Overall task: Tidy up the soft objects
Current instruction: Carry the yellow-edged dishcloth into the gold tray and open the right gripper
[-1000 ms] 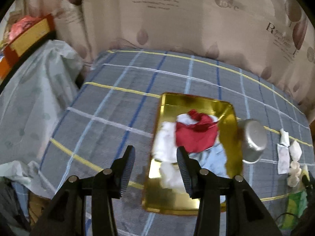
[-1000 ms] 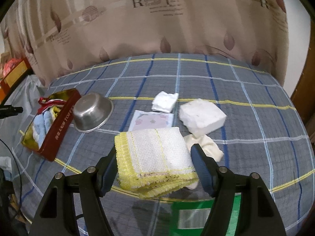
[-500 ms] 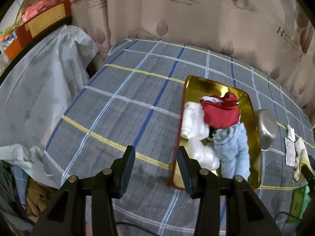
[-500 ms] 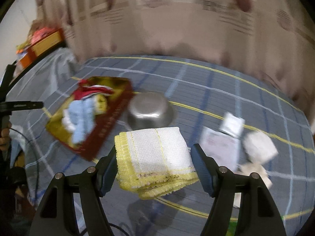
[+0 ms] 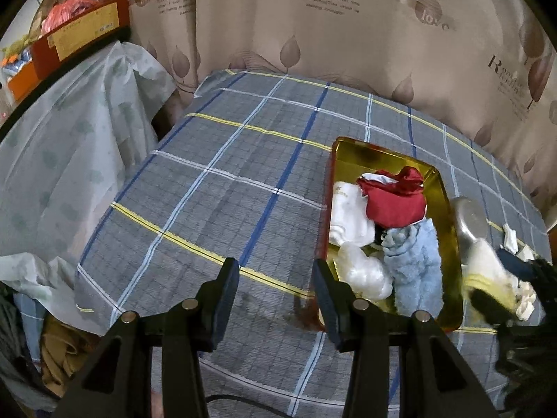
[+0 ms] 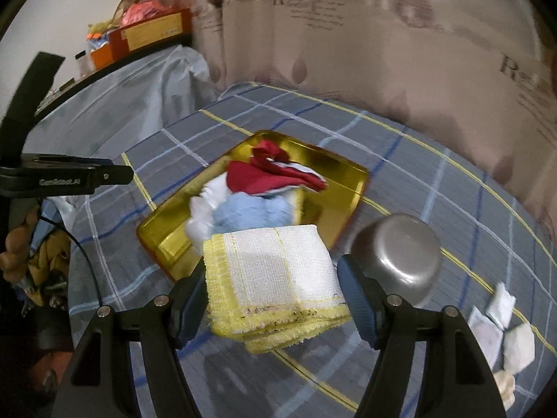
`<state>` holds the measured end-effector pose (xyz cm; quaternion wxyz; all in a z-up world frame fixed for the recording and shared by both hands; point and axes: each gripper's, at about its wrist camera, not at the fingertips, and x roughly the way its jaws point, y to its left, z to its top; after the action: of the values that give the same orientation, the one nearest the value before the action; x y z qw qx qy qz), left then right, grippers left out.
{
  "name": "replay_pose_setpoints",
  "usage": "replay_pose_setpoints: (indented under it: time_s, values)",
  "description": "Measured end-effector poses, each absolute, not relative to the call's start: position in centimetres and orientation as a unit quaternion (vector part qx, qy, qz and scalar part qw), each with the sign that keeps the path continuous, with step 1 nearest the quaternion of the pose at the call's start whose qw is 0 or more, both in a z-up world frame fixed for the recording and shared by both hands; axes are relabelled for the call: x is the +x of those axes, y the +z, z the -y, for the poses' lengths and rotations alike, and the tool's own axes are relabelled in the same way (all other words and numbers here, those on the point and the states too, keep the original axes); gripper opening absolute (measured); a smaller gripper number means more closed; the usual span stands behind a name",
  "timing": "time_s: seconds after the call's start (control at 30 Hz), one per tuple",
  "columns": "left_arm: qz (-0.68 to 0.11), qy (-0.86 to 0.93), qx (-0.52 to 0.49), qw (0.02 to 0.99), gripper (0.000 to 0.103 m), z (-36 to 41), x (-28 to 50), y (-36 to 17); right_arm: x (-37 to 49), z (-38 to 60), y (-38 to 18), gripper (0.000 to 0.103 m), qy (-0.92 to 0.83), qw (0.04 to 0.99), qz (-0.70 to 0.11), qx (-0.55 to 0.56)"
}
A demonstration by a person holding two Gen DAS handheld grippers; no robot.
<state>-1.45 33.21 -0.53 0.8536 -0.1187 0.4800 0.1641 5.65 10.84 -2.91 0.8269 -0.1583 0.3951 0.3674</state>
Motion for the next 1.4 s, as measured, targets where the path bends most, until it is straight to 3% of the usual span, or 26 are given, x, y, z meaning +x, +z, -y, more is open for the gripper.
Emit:
replay_pose_setpoints:
  time_s: [0.63, 1.1, 1.4]
  values:
    - [-0.486, 0.151, -0.147, 0.848, 0.045, -33.8, -1.3, -1.4, 8.5, -15.8, -7.4, 0.068, 0.354, 0.824, -0.409, -0.172]
    - [-0.485, 0.142, -0.155, 0.849, 0.045, -33.6, -1.2, -1.6, 7.2, -14.5, -6.0, 0.081, 0.370, 0.822, -0.406, -0.151]
    - [-0.490, 0.143, -0.152, 0.846, 0.045, -33.3, -1.1, -1.8, 6.2, -11.5, -3.9, 0.081, 0.369, 0.831, -0.399, -0.124]
